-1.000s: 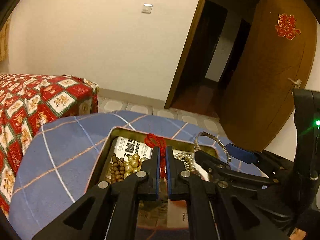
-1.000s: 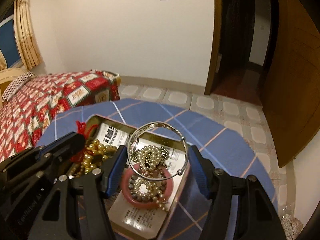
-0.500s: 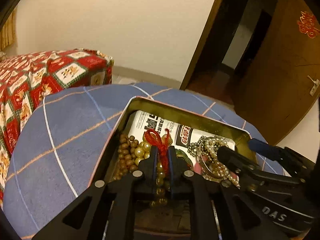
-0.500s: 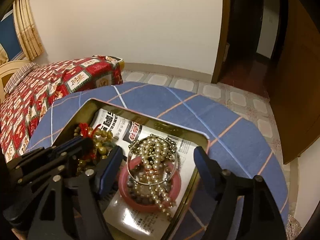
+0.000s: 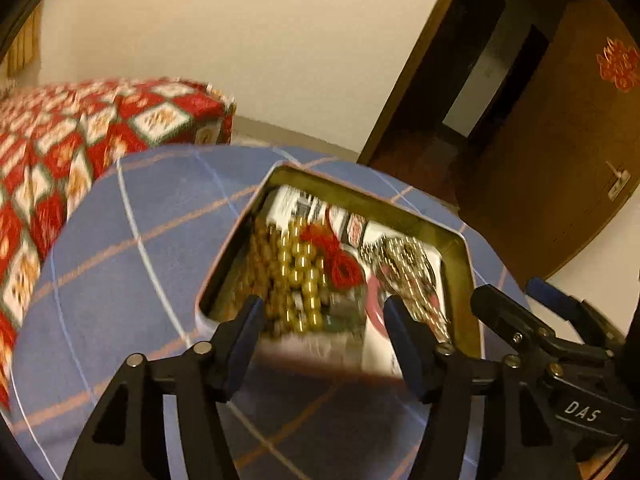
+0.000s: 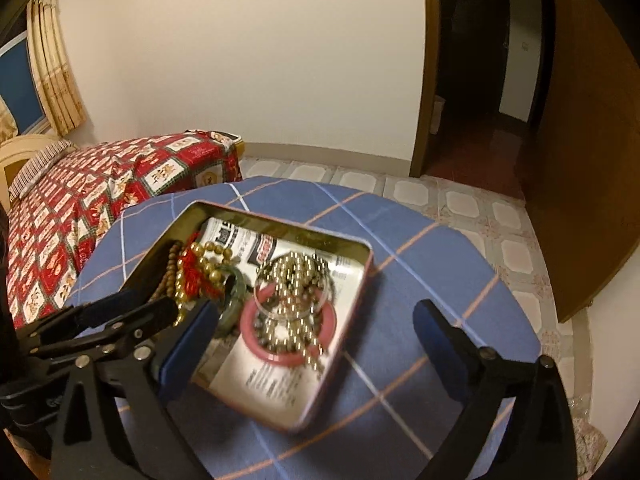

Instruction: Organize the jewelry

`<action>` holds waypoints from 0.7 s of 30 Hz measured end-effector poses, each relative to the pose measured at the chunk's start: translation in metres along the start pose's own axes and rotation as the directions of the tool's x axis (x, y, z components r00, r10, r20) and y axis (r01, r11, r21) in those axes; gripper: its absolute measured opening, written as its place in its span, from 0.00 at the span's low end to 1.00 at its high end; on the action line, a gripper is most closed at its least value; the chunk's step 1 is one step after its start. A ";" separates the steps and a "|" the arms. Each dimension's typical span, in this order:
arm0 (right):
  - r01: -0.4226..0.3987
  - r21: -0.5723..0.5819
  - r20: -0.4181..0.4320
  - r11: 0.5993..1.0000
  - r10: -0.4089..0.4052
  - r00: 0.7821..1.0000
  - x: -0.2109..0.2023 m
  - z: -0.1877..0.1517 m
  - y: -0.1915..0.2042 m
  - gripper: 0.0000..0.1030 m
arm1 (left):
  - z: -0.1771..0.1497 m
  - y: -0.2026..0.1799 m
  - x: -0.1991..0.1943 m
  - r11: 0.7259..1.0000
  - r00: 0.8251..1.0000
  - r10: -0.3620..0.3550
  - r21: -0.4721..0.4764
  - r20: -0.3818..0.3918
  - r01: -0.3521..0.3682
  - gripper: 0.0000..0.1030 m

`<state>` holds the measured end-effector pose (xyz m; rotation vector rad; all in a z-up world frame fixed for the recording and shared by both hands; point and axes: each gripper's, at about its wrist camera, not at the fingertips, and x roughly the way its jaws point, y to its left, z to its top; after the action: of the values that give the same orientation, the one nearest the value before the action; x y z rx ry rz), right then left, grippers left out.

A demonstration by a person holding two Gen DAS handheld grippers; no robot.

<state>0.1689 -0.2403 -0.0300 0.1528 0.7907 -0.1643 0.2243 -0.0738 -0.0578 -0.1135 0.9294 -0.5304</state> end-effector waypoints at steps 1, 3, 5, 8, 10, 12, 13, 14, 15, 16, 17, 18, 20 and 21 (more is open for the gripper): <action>-0.009 0.012 0.003 1.000 0.009 1.000 -0.004 -0.004 0.000 0.98 | -0.006 -0.002 -0.007 1.000 1.000 0.011 0.009 0.019 -0.011 0.64; -0.011 0.021 0.003 1.000 0.011 1.000 -0.011 -0.013 0.000 0.98 | -0.014 -0.007 -0.015 0.999 0.999 0.032 0.016 0.016 -0.032 0.65; -0.012 0.025 0.012 1.000 0.012 1.000 -0.018 -0.018 0.003 0.98 | -0.022 -0.009 -0.024 0.999 0.999 0.035 0.017 0.021 -0.035 0.65; -0.019 0.033 0.024 0.999 0.019 1.000 -0.029 -0.026 0.005 0.98 | -0.031 -0.013 -0.040 0.998 0.997 0.059 0.034 0.052 -0.061 0.65; -0.027 0.038 0.038 0.999 0.025 0.999 -0.039 -0.031 0.007 0.98 | -0.036 -0.015 -0.053 0.996 0.993 0.074 0.040 0.087 -0.078 0.66; -0.024 0.033 0.054 0.999 0.022 0.998 -0.050 -0.036 0.011 0.98 | -0.044 -0.015 -0.068 0.995 0.989 0.092 0.034 0.116 -0.097 0.66; -0.019 0.028 0.062 0.999 0.017 0.998 -0.054 -0.038 0.013 0.98 | -0.046 -0.014 -0.072 0.994 0.987 0.102 0.030 0.124 -0.106 0.66; -0.012 0.022 0.077 1.000 0.011 0.997 -0.060 -0.041 0.015 0.98 | -0.051 -0.014 -0.078 0.992 0.983 0.122 0.024 0.135 -0.126 0.66; -0.008 0.020 0.089 1.000 0.006 0.996 -0.065 -0.044 0.018 0.98 | -0.055 -0.015 -0.085 0.989 0.978 0.145 0.020 0.148 -0.149 0.66; -0.008 0.018 0.106 1.000 0.006 0.994 -0.073 -0.048 0.019 0.98 | -0.060 -0.015 -0.091 0.985 0.972 0.168 0.019 0.164 -0.174 0.66; -0.007 0.015 0.122 1.000 0.005 0.993 -0.079 -0.052 0.021 0.98 | -0.063 -0.014 -0.096 0.980 0.965 0.190 0.019 0.183 -0.197 0.66; -0.002 0.012 0.139 1.000 0.000 0.990 -0.085 -0.055 0.024 0.98 | -0.066 -0.015 -0.101 0.977 0.958 0.206 0.020 0.198 -0.214 0.66; 0.010 0.004 0.167 1.000 -0.010 0.986 -0.095 -0.062 0.028 0.99 | -0.077 -0.017 -0.115 0.965 0.937 0.249 0.022 0.244 -0.262 0.66; 0.022 -0.004 0.187 1.000 -0.020 0.982 -0.102 -0.066 0.031 0.99 | -0.079 -0.017 -0.118 0.962 0.931 0.258 0.021 0.256 -0.273 0.66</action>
<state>0.0592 -0.1881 -0.0001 0.1217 0.6057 -0.1934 0.0988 -0.0215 -0.0133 -0.0027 0.6672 -0.2813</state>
